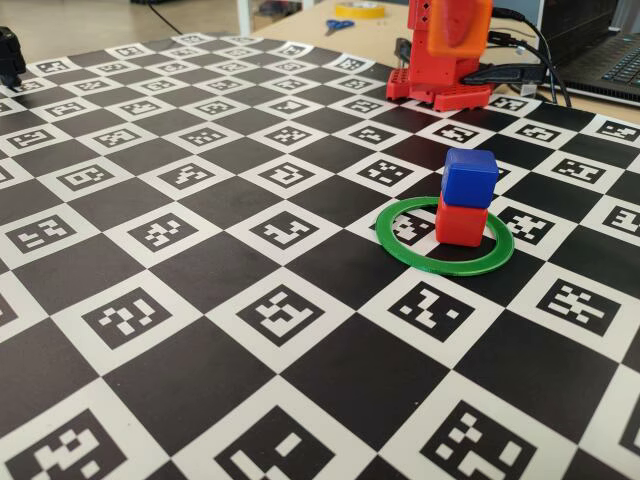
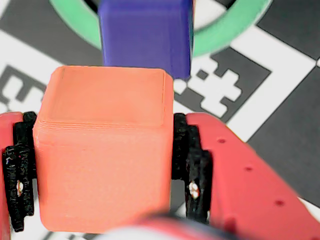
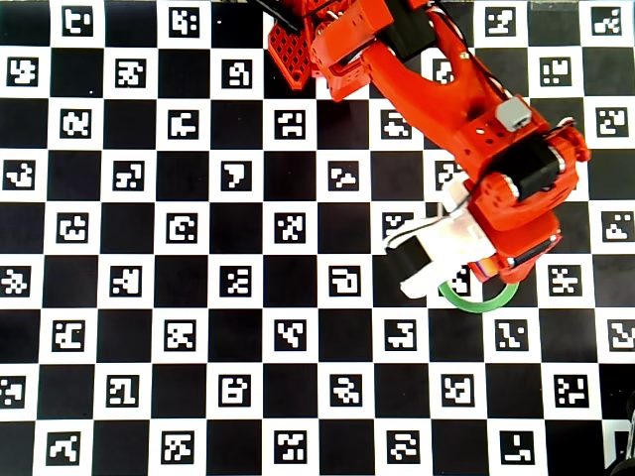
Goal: Grab the red cube then put it in the green circle then put the blue cube on top and finally the orange cube on top
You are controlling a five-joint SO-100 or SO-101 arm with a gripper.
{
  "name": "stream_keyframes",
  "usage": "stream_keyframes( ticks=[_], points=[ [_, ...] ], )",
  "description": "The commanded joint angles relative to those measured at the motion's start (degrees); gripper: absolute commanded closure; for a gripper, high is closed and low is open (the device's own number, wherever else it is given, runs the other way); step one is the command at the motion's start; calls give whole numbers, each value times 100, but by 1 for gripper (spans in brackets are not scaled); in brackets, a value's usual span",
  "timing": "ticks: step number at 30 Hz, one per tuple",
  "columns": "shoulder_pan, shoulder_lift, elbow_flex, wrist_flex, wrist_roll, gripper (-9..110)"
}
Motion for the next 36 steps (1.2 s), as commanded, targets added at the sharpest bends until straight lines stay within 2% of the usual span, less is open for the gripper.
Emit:
stream_keyframes(
  ticks=[1,18,36],
  points=[
    [-246,167,-334,193,35,89],
    [-18,105,984,-1046,70,90],
    [0,97,1670,-1512,167,90]
  ],
)
